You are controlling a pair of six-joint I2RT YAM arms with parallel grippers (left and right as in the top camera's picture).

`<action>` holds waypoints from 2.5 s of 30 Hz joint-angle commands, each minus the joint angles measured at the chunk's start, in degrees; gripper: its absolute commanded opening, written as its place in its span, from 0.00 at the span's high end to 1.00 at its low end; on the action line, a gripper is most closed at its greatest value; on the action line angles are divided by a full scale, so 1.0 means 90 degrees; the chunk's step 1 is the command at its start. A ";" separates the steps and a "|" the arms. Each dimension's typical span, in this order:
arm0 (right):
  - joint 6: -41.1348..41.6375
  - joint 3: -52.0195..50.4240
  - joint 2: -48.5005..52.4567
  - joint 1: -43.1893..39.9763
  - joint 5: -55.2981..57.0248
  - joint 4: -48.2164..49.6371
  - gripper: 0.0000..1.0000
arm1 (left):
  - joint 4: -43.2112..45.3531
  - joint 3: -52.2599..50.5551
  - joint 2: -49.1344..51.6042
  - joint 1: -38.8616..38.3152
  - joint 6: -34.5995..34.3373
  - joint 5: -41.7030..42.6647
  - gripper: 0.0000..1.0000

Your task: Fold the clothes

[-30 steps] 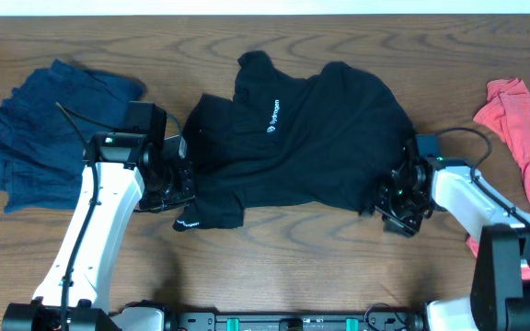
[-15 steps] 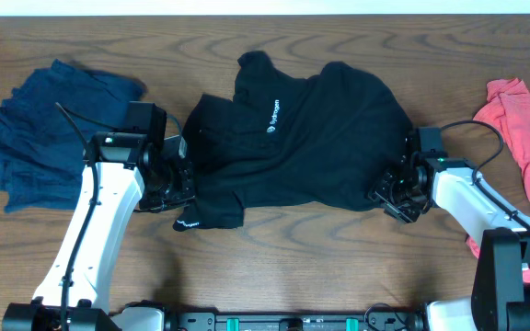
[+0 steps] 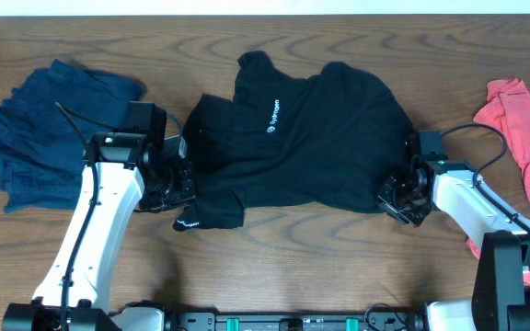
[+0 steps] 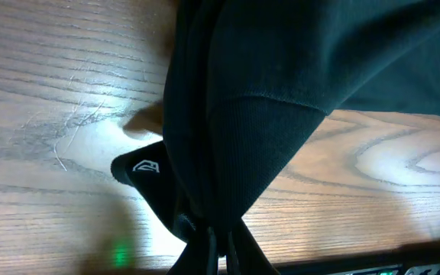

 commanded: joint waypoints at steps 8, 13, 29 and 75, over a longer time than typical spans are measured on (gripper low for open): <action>-0.0661 -0.0158 0.0083 0.0044 0.0668 -0.0175 0.99 | -0.0102 0.0044 0.0039 0.0022 0.0112 0.0046 0.94; -0.1530 0.0850 -0.0860 -0.0328 0.0313 -0.1192 0.99 | -0.0197 0.0165 -0.0126 0.0022 0.0670 0.1239 0.94; -0.3541 0.5328 -0.2868 -0.2200 0.0345 -0.3296 0.99 | -0.0204 0.2885 -0.1678 0.0440 0.0104 0.1494 0.94; -0.3536 0.6892 0.0342 -0.1967 0.1440 -0.3774 0.99 | -0.0495 0.5319 0.2016 0.0559 0.0255 0.1464 0.94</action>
